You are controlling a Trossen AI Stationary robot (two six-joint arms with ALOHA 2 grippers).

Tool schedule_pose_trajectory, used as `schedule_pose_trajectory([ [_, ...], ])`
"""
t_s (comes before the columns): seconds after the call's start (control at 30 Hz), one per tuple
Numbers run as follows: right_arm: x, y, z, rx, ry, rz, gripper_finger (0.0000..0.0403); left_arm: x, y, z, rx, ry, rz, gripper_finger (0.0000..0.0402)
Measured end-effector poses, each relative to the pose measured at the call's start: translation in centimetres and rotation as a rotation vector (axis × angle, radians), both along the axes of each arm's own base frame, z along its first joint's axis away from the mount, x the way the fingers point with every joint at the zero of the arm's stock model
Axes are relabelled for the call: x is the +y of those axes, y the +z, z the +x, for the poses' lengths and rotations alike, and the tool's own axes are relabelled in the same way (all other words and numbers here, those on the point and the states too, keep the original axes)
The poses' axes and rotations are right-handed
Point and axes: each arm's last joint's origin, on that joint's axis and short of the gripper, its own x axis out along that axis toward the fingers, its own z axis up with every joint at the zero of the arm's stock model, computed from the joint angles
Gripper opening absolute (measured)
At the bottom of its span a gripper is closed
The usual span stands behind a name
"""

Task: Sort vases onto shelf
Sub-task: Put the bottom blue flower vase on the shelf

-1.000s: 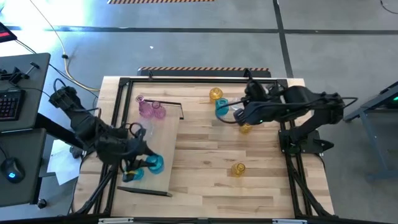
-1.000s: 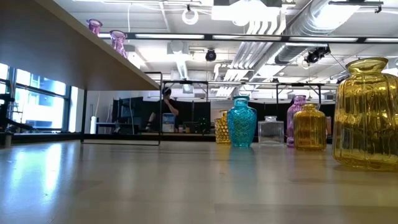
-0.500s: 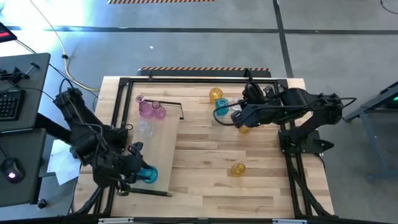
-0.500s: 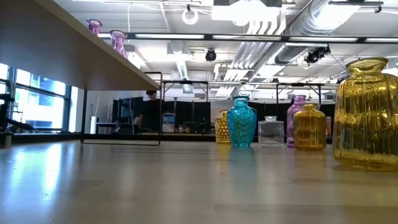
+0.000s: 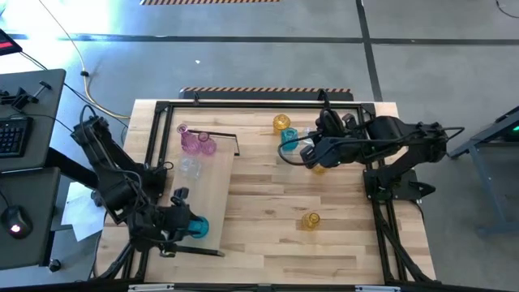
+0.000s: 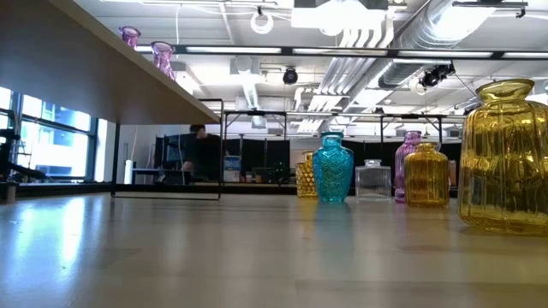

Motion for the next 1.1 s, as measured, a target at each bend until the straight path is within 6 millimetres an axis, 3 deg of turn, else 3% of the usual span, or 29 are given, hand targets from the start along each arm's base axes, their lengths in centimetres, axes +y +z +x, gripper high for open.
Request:
schedule_pose_trajectory([
  [0.33,-0.01,0.0,0.0,0.009,0.01,-0.009,0.0,-0.42,-0.34,-0.11,-0.017,0.019,-0.06,0.0125],
  [0.7,0.0,0.0,0.01,0.01,0.013,-0.011,0.0,-0.39,-0.41,-0.19,0.001,0.017,-0.066,0.0185],
  [1.1,0.01,0.03,0.06,0.004,0.013,-0.009,0.0,0.41,-0.18,-0.71,0.005,0.039,-0.038,0.0186],
])
